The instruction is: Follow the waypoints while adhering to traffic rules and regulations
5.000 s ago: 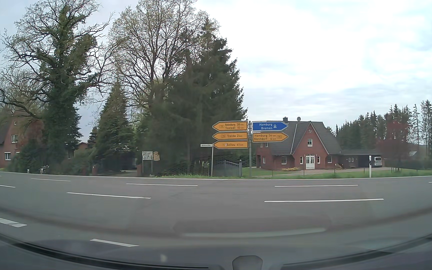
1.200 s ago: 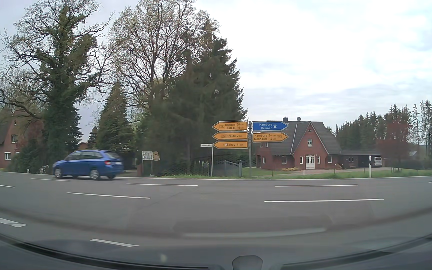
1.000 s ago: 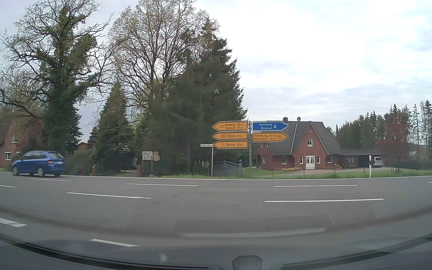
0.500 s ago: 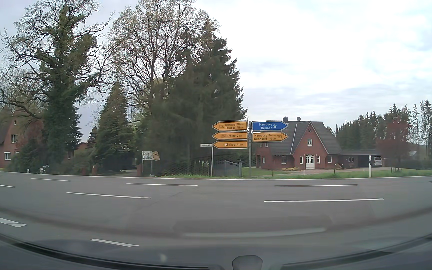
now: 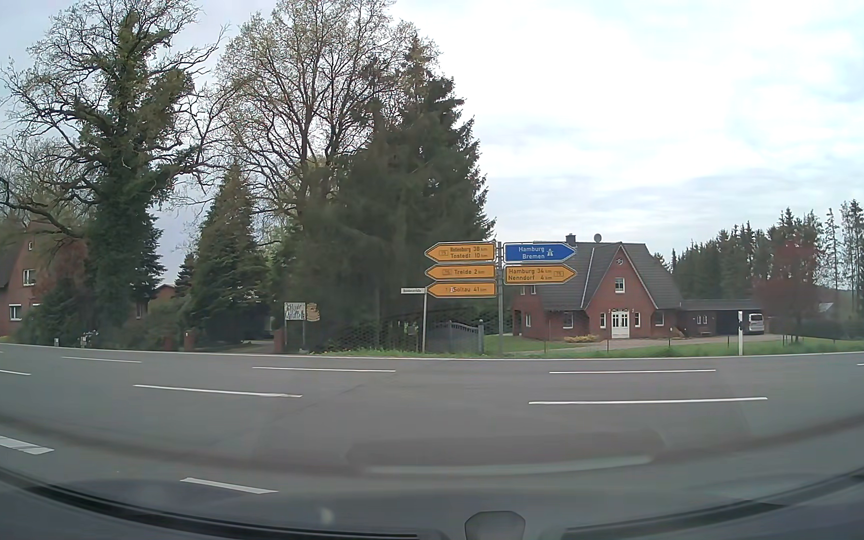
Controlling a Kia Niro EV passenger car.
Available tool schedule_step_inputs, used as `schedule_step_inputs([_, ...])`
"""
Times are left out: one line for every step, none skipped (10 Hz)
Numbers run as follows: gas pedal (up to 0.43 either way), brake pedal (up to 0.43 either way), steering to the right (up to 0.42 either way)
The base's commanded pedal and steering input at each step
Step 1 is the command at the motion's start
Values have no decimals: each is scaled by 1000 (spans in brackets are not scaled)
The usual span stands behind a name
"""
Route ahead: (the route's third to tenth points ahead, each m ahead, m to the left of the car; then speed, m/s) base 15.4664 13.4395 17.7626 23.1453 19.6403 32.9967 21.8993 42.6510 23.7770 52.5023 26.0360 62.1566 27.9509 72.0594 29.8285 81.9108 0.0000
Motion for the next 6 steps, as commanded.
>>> schedule_step_inputs([0, 165, -16])
schedule_step_inputs([0, 165, -16])
schedule_step_inputs([0, 165, -16])
schedule_step_inputs([0, 165, -16])
schedule_step_inputs([0, 165, -16])
schedule_step_inputs([0, 165, -16])
